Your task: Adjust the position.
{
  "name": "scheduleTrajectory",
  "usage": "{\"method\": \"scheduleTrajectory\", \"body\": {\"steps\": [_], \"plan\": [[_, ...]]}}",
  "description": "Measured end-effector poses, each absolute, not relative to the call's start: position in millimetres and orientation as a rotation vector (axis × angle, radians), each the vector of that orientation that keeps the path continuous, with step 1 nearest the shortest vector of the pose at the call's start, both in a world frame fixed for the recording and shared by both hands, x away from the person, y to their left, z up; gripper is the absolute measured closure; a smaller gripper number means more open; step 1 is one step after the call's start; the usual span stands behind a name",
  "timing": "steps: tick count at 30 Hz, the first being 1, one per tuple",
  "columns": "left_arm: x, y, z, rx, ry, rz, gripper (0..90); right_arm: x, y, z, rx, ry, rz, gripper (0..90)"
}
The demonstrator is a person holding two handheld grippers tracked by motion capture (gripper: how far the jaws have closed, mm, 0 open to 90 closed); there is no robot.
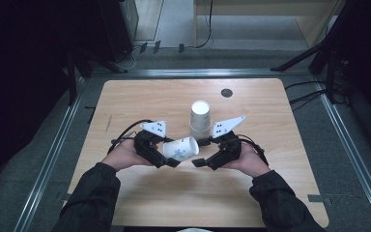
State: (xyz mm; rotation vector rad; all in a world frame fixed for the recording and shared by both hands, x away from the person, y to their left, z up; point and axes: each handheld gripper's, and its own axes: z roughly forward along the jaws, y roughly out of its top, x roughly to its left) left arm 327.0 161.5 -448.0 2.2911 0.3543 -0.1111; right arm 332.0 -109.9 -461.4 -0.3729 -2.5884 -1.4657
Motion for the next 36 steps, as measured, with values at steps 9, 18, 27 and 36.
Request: {"method": "scheduleTrajectory", "body": {"steps": [9, 18, 27, 36], "plan": [[328, 161, -439, 2.397, 0.347, -0.078, 23.9, 331, -111, -466, -0.384, -2.628, -1.443, 22.7], [329, 147, -446, 2.531, 0.321, -0.064, 23.9, 331, -114, -468, -0.397, -2.648, -1.439, 22.8], [326, 129, -457, 2.633, 0.281, -0.094, 23.9, 328, -106, -473, -0.373, -2.661, -1.405, 22.8], [323, 119, -463, 2.671, 0.275, -0.117, 23.9, 323, -90, -481, -0.324, -2.679, -1.342, 24.0]]}}
